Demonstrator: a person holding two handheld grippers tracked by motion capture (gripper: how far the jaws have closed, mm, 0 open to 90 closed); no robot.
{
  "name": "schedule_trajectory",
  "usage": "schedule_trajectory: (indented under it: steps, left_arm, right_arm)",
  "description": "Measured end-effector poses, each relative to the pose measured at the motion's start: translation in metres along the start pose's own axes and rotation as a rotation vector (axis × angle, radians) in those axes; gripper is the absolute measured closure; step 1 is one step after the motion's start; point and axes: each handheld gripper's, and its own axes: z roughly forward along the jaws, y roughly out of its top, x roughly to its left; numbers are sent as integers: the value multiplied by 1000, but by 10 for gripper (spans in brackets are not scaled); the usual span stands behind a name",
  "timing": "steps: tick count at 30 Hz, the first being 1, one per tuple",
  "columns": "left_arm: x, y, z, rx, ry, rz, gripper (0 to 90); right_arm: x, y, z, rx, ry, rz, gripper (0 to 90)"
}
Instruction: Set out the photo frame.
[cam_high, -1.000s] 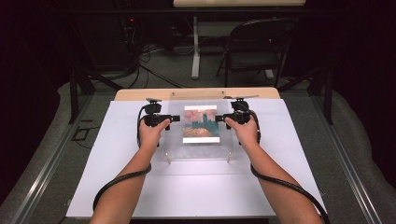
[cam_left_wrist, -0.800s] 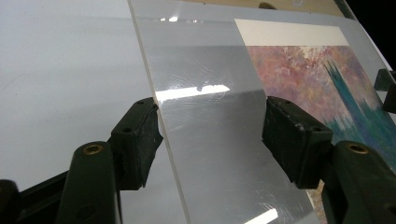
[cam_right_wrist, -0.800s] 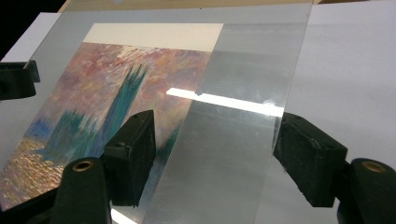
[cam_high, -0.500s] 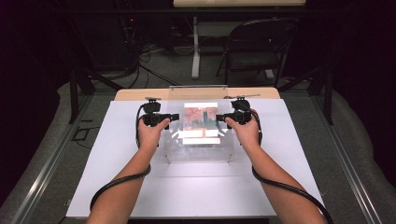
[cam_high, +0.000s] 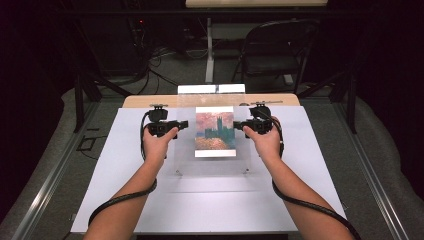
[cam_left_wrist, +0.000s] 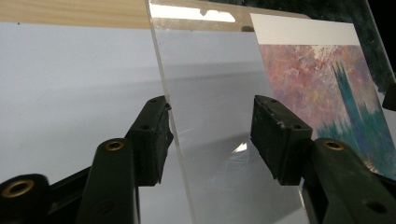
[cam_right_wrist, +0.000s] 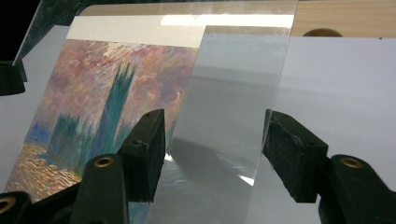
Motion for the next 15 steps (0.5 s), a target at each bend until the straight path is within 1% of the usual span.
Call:
schedule_trajectory:
  steps: [2,4,5,6,11,13,15]
  left_arm:
    - [-2,-1,-6,-10,-3,7,502]
    - [-4,-2,-11,-16,-2,22,512]
    - [-4,-2,-11,-16,-2,22,517]
    - [-7,-3,-17,-22,0,36,521]
    - [-14,-8,-33,-52,-5,66,552]
    - [-17,-11,-39,-63,-6,78,563]
    - [-19,-14,-45,-76,-6,82,574]
  right_arm:
    - [4,-1,-5,-11,-5,-16,401]
    - [7,-1,-10,-24,-9,-42,402]
    - [8,-2,-13,-29,-12,-46,403]
    - [10,-3,-15,-35,-14,-56,408]
    - [17,-8,-32,-70,-28,-63,438]
    - [22,-11,-38,-91,-40,-83,438]
    - [26,-13,-43,-98,-48,-106,440]
